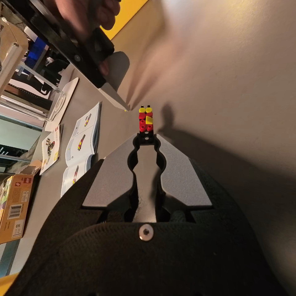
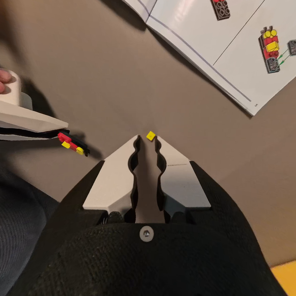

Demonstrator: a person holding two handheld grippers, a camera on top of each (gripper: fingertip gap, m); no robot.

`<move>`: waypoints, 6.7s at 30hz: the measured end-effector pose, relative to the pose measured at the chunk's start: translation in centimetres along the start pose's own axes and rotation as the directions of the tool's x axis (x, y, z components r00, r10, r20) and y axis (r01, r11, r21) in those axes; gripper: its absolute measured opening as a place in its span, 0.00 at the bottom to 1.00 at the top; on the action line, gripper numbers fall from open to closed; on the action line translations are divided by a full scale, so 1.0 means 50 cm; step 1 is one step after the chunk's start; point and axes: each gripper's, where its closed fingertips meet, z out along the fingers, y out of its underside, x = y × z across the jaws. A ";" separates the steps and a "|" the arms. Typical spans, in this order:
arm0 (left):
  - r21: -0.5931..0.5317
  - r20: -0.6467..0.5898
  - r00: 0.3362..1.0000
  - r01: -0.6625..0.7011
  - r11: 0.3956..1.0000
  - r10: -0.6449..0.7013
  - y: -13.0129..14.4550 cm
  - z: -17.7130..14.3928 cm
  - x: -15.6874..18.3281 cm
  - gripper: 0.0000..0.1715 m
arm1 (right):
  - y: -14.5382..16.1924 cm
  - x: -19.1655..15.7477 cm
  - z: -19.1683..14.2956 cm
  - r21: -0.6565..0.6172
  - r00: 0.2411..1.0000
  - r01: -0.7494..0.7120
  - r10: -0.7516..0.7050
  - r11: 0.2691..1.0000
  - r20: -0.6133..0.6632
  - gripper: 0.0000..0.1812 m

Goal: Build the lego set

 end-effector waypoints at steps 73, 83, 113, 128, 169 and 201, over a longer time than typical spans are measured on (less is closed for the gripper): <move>0.017 0.024 0.995 -0.094 0.995 0.093 -0.010 -0.014 0.022 0.09 | -0.054 -0.028 0.011 -0.004 0.966 -0.255 0.255 0.967 0.047 0.04; 0.020 0.015 0.996 -0.087 0.996 0.087 -0.007 -0.013 0.022 0.09 | -0.037 -0.019 0.006 -0.069 0.993 -0.074 0.067 0.995 -0.101 0.07; -0.253 0.166 0.953 -0.208 0.945 0.255 0.014 -0.013 0.012 0.10 | -0.027 -0.187 -0.031 0.793 0.956 -0.273 0.244 0.545 0.162 0.03; -0.253 0.172 0.946 -0.228 0.940 0.276 0.016 -0.012 0.014 0.10 | -0.014 -0.193 -0.016 0.790 0.961 -0.181 0.276 0.586 0.015 0.03; -0.241 0.167 0.944 -0.240 0.940 0.284 0.018 -0.010 0.012 0.10 | -0.014 -0.187 -0.025 0.806 0.956 -0.173 0.292 0.566 0.000 0.09; -0.037 0.028 0.996 0.080 0.996 -0.079 -0.003 -0.022 -0.006 0.09 | -0.025 -0.216 -0.051 -0.037 0.049 0.934 -0.228 0.356 -0.972 0.15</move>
